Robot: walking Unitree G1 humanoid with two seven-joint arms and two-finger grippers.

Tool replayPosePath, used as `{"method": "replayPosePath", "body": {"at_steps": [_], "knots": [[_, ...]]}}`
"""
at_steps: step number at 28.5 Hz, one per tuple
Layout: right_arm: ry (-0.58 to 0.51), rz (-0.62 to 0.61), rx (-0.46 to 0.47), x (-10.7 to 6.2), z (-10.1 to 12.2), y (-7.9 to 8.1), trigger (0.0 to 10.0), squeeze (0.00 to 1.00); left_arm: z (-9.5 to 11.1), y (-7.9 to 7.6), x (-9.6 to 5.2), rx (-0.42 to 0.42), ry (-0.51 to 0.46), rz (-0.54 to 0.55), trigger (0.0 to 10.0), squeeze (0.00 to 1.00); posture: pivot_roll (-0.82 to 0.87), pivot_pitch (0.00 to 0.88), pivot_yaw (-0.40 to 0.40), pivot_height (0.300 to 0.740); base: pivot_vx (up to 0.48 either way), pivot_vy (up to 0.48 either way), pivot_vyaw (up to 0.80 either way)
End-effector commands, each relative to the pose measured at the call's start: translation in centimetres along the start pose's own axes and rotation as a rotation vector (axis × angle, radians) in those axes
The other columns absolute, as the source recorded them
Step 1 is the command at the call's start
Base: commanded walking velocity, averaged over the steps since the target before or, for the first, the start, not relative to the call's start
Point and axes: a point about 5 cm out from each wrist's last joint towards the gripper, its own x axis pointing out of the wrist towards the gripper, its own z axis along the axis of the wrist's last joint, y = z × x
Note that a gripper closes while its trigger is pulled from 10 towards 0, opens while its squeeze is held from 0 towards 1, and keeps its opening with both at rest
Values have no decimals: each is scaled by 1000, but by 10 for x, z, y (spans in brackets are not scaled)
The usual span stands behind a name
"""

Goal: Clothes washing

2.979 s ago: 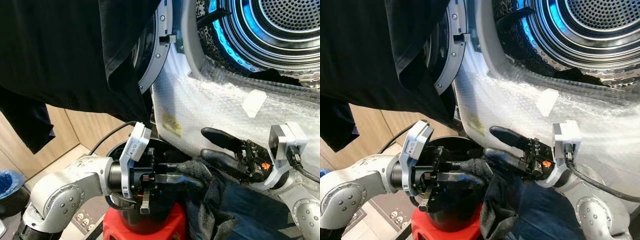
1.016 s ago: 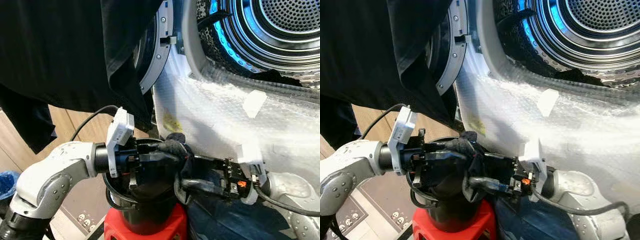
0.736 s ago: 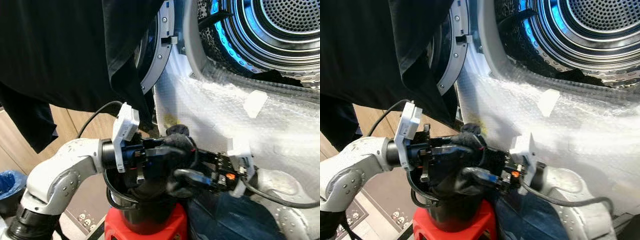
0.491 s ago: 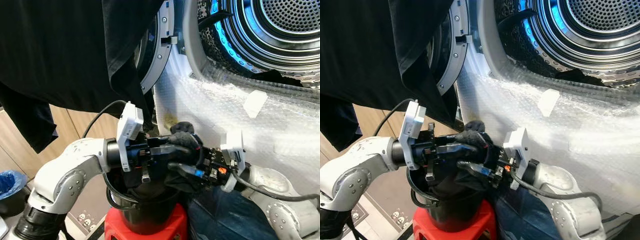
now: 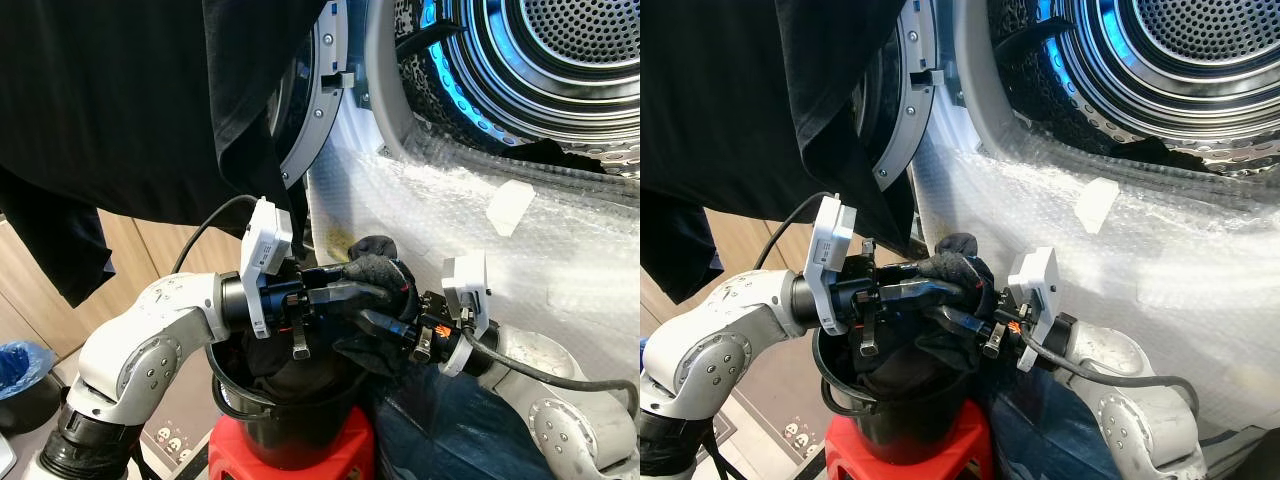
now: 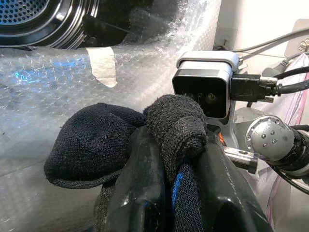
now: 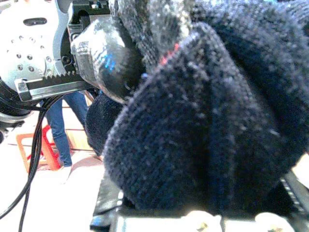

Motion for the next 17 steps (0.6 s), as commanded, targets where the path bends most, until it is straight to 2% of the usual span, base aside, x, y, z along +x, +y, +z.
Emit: {"method": "replayPosePath", "body": {"at_steps": [1, 8, 9, 10, 11, 17], "knots": [[-29, -1, -12, 0, 8, -2, 0, 0, 6, 0, 2, 42, 5, -8, 10000, 0, -60, 0, 47, 740, 0, 0, 0], [-56, 15, -32, -3, 11, -2, 0, 0, 6, 0, 0, 35, 9, -5, 10000, 0, -58, 0, 47, 740, 0, 0, 0], [-61, 18, -35, -3, 11, -2, 0, 0, 6, 0, 0, 31, 10, -5, 10000, 239, -58, 0, 47, 740, 0, 0, 0], [-63, 19, -37, -3, 11, -2, 0, 0, 5, 0, 0, 29, 11, -4, 10000, 239, -58, 0, 47, 740, 0, 0, 0], [-69, 23, -35, -4, 12, -2, 0, 0, 5, 0, -1, 27, 12, -4, 10000, 1000, -58, 0, 47, 740, 0, 0, 0], [-88, 24, -43, -8, 15, -3, 0, 0, 6, -3, -4, -7, 13, -23, 10000, 1000, -58, 0, 49, 740, 0, 0, 0]]}}
